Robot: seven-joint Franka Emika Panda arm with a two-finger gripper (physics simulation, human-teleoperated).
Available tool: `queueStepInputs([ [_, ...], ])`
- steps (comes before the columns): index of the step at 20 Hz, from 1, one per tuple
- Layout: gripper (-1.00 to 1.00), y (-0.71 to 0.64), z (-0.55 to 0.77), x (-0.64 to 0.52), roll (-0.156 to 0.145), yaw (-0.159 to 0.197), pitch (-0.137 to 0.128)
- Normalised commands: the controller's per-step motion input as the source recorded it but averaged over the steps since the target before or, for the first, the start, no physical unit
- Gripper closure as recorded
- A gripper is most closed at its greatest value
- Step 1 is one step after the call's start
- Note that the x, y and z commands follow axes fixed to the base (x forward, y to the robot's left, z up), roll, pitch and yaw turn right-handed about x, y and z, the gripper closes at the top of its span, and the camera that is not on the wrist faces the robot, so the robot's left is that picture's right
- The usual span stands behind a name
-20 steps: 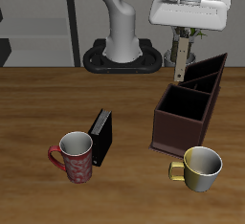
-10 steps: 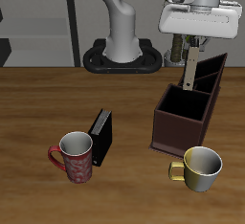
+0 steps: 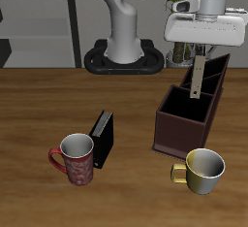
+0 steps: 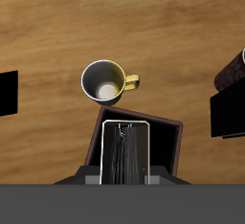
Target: Place the yellow book into the left desk caddy's right compartment and place the red mug into the left desk caddy's left compartment
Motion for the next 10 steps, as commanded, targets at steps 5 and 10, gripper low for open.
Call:
queueStepInputs([
  [5, 1.00, 0.00, -0.16, 0.06, 0.002, 0.004, -0.005],
  [10, 1.00, -0.03, -0.12, 0.05, 0.007, 0.004, -0.003],
])
